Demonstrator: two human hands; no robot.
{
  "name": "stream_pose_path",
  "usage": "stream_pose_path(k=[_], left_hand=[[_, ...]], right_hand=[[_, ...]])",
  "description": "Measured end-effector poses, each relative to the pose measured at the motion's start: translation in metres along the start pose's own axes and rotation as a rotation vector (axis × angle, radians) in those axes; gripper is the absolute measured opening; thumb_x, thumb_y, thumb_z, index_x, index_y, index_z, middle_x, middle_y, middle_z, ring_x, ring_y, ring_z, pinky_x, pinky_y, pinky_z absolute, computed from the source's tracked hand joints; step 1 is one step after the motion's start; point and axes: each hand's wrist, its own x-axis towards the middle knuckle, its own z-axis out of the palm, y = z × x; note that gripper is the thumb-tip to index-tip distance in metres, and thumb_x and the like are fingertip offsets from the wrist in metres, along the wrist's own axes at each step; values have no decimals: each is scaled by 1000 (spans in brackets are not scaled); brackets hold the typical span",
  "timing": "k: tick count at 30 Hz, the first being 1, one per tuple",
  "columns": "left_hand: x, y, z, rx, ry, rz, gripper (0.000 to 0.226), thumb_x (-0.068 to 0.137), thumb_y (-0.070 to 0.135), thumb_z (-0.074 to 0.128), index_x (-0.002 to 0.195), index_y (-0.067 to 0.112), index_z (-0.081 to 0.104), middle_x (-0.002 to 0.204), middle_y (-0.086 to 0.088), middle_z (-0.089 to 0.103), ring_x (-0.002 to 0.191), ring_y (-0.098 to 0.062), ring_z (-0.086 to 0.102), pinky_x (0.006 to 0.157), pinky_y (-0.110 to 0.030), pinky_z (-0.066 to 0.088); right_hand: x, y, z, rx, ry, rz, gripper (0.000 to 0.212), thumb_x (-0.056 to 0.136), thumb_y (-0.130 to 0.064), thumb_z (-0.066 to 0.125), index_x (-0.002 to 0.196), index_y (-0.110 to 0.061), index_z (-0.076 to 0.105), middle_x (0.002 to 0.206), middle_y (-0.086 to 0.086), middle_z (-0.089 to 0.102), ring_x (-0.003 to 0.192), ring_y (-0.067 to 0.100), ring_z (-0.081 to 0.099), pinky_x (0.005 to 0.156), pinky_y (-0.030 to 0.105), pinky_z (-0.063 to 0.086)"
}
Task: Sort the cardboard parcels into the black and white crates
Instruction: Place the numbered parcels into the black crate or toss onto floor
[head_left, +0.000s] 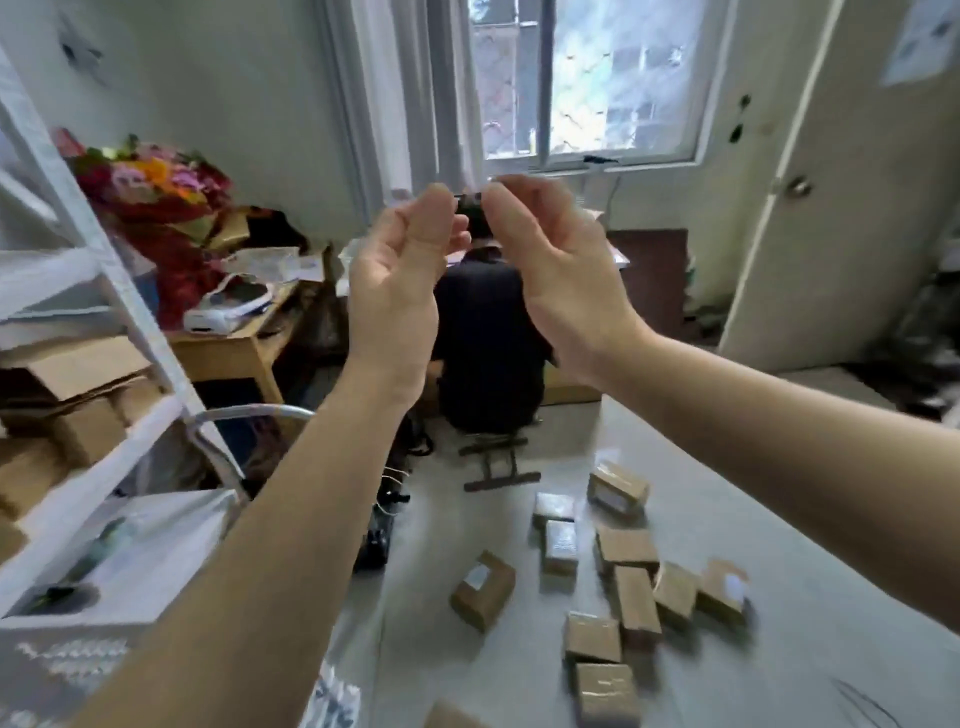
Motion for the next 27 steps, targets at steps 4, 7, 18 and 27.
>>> stream_pose_path(k=[4,7,18,27], left_hand=[[-4,-36,87,-36,-90,-83,36,91,47,54,97,13,62,96,-4,66,95,-19,64,102,-38,45],[-14,-66,154,-68,-130,-154,26,97,34,48,98,11,62,97,-5,66,95,-19,64,97,-33,47],[-27,-150,306,-53,-142,-306,29,98,35,45,97,11,61,95,-5,65,95,-20,65,93,-37,49],[26,-220,327,-25,-102,-361,30,98,38,45,94,13,61,95,-6,64,93,-20,64,94,-39,48]], right_hand=[[-9,17,-94,-89,127,44,20,94,-32,54,109,-19,56,97,-13,63,88,-10,59,82,11,46],[-20,36,-166,-133,181,115,19,94,-35,55,108,-23,57,100,-13,64,93,-6,61,84,13,47],[-30,112,-339,-226,220,277,30,91,-42,55,112,-21,58,100,-15,61,95,-3,56,74,4,43],[19,184,-379,-241,201,366,25,92,-42,55,109,-24,58,104,-12,62,102,3,56,84,16,43]])
